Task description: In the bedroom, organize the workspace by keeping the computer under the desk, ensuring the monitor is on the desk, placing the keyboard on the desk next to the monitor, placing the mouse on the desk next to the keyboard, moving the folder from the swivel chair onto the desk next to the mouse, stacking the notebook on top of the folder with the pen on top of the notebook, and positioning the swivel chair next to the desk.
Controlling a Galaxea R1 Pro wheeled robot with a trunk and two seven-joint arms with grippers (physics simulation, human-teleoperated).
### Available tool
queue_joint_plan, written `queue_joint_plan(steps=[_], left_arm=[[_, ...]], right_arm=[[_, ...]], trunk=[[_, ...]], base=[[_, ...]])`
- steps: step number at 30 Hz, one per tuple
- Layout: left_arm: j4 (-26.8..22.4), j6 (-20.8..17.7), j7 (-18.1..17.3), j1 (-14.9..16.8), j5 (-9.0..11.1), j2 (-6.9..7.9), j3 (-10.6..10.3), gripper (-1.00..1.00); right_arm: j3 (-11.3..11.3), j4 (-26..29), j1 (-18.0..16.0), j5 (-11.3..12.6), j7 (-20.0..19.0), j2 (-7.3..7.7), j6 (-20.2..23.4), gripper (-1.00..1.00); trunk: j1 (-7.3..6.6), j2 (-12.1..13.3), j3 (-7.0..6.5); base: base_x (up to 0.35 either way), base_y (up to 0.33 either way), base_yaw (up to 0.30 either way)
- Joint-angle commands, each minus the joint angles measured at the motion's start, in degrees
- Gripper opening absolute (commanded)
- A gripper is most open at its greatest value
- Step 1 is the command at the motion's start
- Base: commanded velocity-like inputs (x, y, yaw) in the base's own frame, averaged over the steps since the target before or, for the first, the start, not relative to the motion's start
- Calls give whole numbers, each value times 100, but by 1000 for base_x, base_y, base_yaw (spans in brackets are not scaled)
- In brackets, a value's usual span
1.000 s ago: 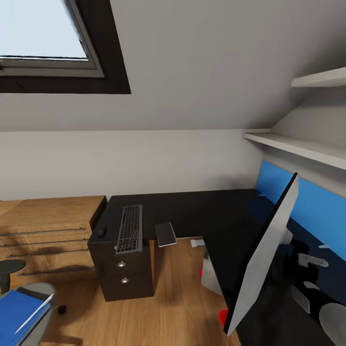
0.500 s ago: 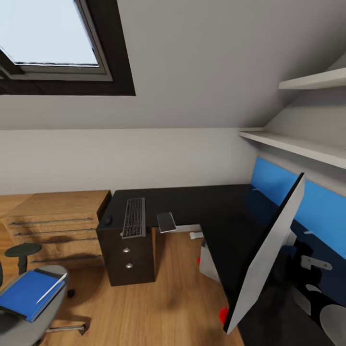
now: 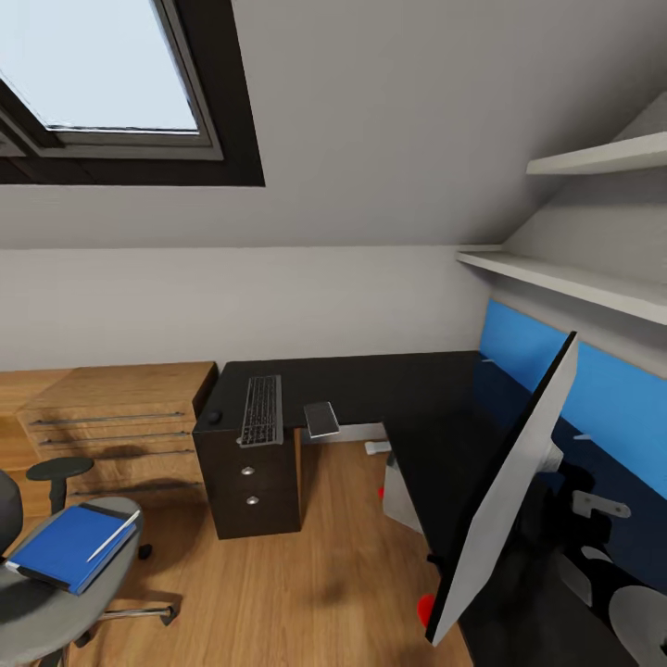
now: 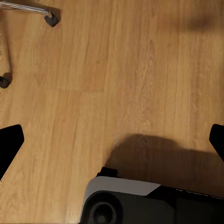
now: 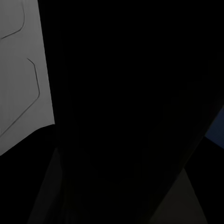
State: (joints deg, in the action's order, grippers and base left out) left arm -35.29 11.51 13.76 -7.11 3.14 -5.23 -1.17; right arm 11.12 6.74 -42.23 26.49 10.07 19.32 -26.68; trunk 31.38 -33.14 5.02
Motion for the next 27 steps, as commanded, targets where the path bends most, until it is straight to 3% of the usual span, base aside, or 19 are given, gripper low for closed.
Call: queue_joint_plan(steps=[1, 21, 22, 27], left_arm=[[-9, 38, 21, 1, 35, 15, -14, 100], [-13, 97, 22, 2, 37, 40, -45, 100], [-13, 109, 22, 1, 37, 40, -49, 100], [-13, 106, 22, 1, 30, 40, -41, 100]], right_arm=[[83, -6, 4, -5, 21, -33, 6, -100], [-2, -7, 4, -48, 22, -42, 13, -100], [154, -8, 4, -48, 22, -246, 13, -100], [186, -15, 4, -48, 22, -247, 13, -100]], trunk=[[3, -6, 11], [3, -6, 11], [3, -6, 11], [3, -6, 11]], base=[[0, 0, 0], [0, 0, 0], [0, 0, 0], [-181, 0, 0]])
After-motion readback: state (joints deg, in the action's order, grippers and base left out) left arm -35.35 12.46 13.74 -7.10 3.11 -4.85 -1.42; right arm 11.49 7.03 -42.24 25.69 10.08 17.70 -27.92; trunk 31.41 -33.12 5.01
